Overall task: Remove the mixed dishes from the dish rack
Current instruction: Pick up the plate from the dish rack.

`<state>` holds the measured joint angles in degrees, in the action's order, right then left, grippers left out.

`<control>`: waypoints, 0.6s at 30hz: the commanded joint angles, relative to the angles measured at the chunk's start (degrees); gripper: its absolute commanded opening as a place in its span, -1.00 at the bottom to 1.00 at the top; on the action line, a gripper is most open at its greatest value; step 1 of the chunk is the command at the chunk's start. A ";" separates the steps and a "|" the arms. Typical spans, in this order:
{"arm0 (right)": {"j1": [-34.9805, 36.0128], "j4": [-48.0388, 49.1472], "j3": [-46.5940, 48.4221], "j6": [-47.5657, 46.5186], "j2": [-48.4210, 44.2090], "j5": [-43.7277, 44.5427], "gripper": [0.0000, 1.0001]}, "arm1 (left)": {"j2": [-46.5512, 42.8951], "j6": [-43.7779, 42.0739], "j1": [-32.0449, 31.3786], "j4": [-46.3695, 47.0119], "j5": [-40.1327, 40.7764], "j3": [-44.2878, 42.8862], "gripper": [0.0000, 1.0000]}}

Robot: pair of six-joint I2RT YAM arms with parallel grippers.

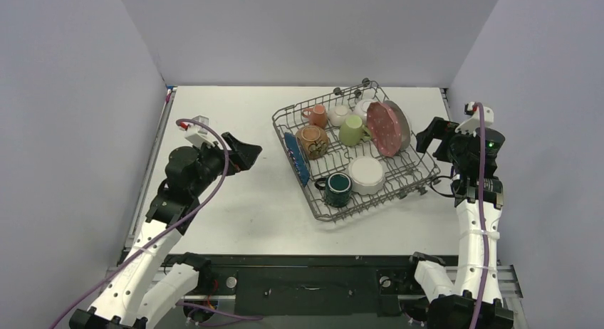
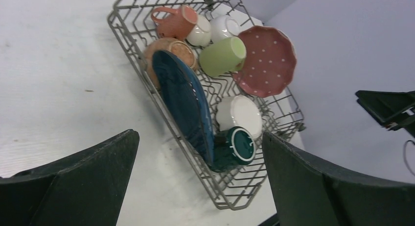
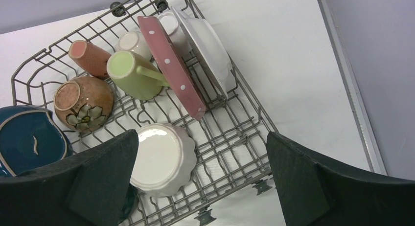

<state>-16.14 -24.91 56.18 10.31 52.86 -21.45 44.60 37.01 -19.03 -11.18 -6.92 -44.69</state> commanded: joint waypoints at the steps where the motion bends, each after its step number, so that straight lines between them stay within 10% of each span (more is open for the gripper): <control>1: -0.29 2.23 0.53 0.24 -1.91 -2.28 1.00 | 1.95 13.56 -0.13 11.93 -7.97 2.35 0.93; 18: 6.08 -3.05 -2.83 -20.84 -2.09 -16.30 1.00 | 14.65 17.92 -7.59 24.38 -9.64 2.15 0.93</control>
<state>-11.84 -27.29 54.30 -2.92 51.90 -33.52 56.31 55.40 -25.76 8.95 -17.39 -39.68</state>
